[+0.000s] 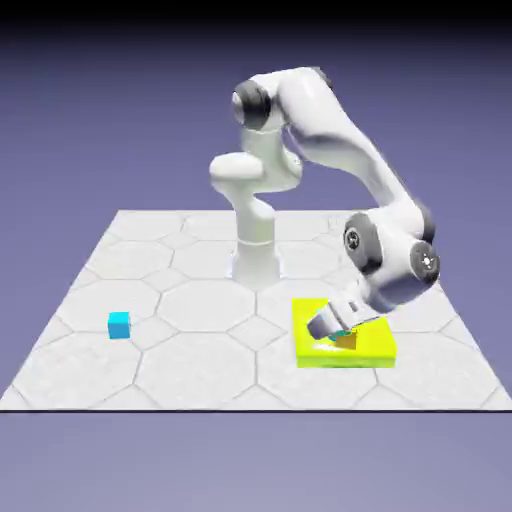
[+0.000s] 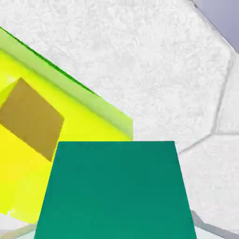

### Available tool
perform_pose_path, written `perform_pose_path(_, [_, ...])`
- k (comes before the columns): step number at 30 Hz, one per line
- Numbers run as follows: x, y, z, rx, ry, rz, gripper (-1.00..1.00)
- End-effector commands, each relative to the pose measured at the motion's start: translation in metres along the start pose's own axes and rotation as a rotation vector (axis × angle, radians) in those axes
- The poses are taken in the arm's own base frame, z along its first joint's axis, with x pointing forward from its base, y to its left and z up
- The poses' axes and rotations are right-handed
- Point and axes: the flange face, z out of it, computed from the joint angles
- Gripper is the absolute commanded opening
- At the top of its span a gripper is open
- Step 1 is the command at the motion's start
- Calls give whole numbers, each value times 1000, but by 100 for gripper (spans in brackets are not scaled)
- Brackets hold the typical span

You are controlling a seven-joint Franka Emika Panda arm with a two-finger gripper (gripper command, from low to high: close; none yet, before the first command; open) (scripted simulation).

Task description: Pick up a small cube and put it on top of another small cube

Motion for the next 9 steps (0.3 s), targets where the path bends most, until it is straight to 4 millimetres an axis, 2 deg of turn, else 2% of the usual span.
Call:
perform_pose_path(1, [0, 0, 0, -2, 1, 0, -100])
perform_pose_path(5, [9, -9, 60, -2, 1, 1, -100])
perform_pose_path(6, [10, -9, 65, -1, 1, 1, -100])
perform_pose_path(7, [10, -9, 65, -1, 1, 1, 100])
perform_pose_path(8, [10, -9, 65, -1, 1, 1, 100])
perform_pose_path(9, [8, -7, 50, -2, 2, 2, 100])
